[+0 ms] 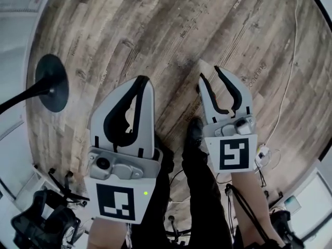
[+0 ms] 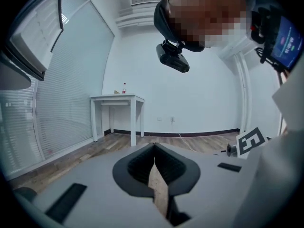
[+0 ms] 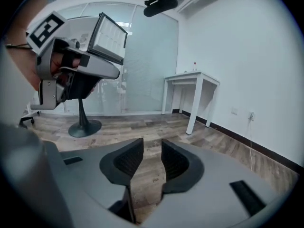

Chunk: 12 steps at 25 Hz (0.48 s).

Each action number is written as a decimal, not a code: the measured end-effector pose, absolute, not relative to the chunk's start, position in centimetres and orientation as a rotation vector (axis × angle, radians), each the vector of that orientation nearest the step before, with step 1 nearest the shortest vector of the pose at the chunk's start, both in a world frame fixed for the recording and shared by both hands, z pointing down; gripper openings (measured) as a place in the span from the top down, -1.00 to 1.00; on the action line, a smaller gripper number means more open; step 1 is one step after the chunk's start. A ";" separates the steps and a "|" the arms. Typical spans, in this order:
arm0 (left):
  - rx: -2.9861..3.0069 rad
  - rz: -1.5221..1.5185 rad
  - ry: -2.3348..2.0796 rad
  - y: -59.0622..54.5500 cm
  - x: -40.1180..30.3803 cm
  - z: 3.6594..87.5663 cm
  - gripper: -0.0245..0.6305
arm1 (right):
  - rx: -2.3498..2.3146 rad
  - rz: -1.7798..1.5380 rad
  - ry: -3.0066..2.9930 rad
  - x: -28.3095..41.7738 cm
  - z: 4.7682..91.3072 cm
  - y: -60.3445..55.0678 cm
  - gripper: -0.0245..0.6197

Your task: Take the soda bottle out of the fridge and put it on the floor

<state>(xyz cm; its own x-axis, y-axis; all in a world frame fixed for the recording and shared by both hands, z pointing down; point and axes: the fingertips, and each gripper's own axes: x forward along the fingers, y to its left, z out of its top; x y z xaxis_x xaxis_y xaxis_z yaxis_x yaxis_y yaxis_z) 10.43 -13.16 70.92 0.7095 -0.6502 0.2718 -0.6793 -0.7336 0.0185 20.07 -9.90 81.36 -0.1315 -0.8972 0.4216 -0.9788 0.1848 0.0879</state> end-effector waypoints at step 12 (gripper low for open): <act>2.889 0.221 -1.303 -15.4 8.1 48.6 0.87 | 1.914 0.090 -2.255 18.9 54.2 -13.8 0.80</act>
